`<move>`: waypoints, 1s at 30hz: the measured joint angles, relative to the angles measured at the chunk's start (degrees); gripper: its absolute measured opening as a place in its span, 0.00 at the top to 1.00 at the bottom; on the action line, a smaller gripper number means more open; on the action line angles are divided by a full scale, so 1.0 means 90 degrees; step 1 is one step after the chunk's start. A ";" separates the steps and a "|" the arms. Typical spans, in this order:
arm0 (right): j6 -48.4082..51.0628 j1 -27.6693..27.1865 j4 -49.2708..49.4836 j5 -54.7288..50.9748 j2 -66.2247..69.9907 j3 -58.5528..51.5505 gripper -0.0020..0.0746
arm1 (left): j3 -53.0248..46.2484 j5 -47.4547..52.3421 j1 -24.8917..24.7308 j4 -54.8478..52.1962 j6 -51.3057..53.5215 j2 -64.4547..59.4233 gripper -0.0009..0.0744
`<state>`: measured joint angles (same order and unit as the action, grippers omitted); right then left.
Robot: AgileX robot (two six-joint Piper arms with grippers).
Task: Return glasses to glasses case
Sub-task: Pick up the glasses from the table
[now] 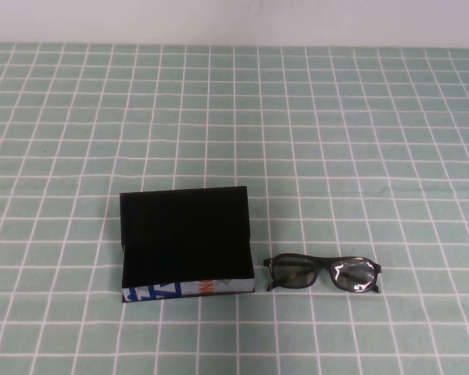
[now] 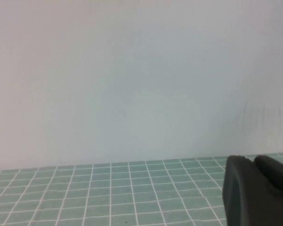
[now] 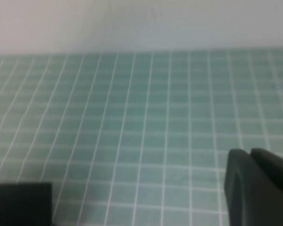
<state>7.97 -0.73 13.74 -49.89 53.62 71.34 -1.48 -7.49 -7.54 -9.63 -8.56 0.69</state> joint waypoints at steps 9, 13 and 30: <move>0.2179 0.0209 0.1119 -0.1158 0.1338 0.0201 0.99 | 0.0000 0.0000 0.0000 0.0000 0.0000 0.0000 0.99; 0.2456 0.0661 0.0645 -0.2135 0.2272 0.0787 0.99 | 0.0000 0.0000 0.0000 0.0000 0.0000 0.0000 0.99; 0.5136 0.2996 -0.0710 -0.2298 0.5019 0.1504 0.99 | 0.0000 0.0000 0.0000 0.0000 0.0000 0.0000 0.99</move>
<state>54.20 26.23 7.35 -70.58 98.79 84.87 -1.48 -7.49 -7.54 -9.63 -8.56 0.69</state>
